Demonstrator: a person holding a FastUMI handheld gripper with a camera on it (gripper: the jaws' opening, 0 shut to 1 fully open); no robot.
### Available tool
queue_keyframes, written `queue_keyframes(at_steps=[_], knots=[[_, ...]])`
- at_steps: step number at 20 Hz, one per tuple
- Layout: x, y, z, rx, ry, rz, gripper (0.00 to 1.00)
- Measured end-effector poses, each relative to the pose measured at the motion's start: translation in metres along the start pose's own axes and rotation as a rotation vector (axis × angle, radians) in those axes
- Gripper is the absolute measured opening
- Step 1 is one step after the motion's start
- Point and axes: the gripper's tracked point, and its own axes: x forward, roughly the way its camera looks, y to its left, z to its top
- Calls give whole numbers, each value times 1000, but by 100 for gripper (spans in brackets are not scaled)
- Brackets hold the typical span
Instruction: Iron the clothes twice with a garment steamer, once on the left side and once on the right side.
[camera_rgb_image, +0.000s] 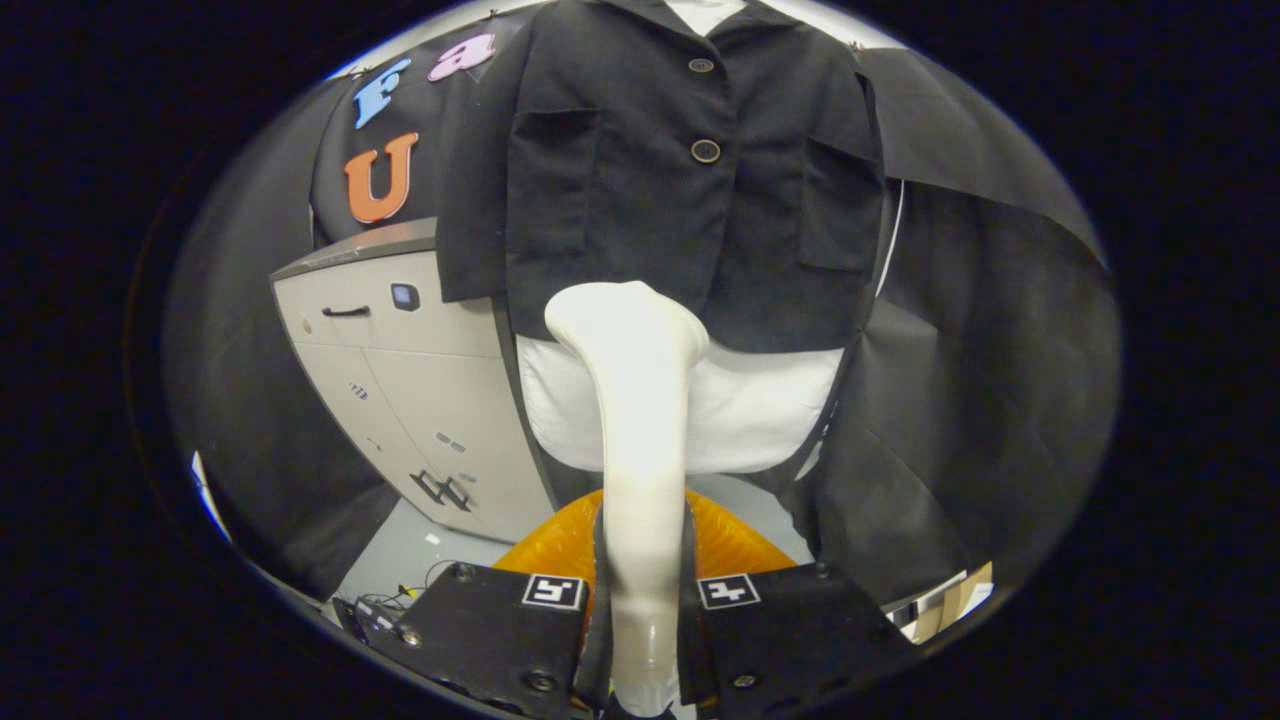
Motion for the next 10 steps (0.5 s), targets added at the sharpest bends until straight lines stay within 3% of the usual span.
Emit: queue_keyframes(at_steps=[4,10], knots=[[-40,-16,28,56,-60,48,29],[-119,-75,154,112,-319,75,28]])
